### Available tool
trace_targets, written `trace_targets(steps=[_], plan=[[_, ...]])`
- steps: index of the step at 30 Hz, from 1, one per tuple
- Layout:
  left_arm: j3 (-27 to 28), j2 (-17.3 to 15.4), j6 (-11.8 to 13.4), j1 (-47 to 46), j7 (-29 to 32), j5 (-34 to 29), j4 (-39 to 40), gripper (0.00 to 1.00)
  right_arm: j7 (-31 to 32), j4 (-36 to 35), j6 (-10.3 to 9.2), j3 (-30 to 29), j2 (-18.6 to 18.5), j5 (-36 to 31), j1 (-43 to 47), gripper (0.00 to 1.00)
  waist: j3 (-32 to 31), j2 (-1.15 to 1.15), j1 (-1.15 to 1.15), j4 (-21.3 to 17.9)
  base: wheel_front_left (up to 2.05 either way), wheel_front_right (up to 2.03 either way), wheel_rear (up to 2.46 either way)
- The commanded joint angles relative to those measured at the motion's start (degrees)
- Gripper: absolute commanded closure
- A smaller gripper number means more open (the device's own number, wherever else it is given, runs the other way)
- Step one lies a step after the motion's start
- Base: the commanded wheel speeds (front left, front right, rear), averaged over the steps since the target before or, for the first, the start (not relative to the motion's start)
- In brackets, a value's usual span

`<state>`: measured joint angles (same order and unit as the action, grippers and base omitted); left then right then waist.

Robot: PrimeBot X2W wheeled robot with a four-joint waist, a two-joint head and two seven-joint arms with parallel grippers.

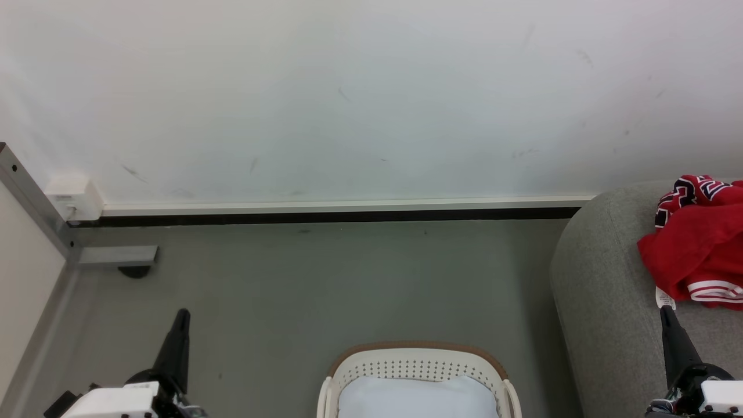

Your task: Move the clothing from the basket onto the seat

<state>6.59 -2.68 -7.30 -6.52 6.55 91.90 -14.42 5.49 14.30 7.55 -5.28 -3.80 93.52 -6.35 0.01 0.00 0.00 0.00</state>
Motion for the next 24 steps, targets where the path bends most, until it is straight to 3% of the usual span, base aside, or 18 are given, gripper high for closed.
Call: trace_targets(steps=[1,24], plan=[[0.15,-0.38,-0.36,-0.45,0.31,0.79,-0.07,1.0,0.22,0.12,-0.12,-0.15,-0.05,-0.07,-0.42,1.0,0.0,0.0,0.0,0.0,0.0,0.0,0.0],[0.14,-0.39,-0.36,-0.45,0.3,0.79,-0.07,1.0,0.27,0.12,-0.12,-0.28,0.05,-0.22,-0.43,1.0,0.0,0.0,0.0,0.0,0.0,0.0,0.0]])
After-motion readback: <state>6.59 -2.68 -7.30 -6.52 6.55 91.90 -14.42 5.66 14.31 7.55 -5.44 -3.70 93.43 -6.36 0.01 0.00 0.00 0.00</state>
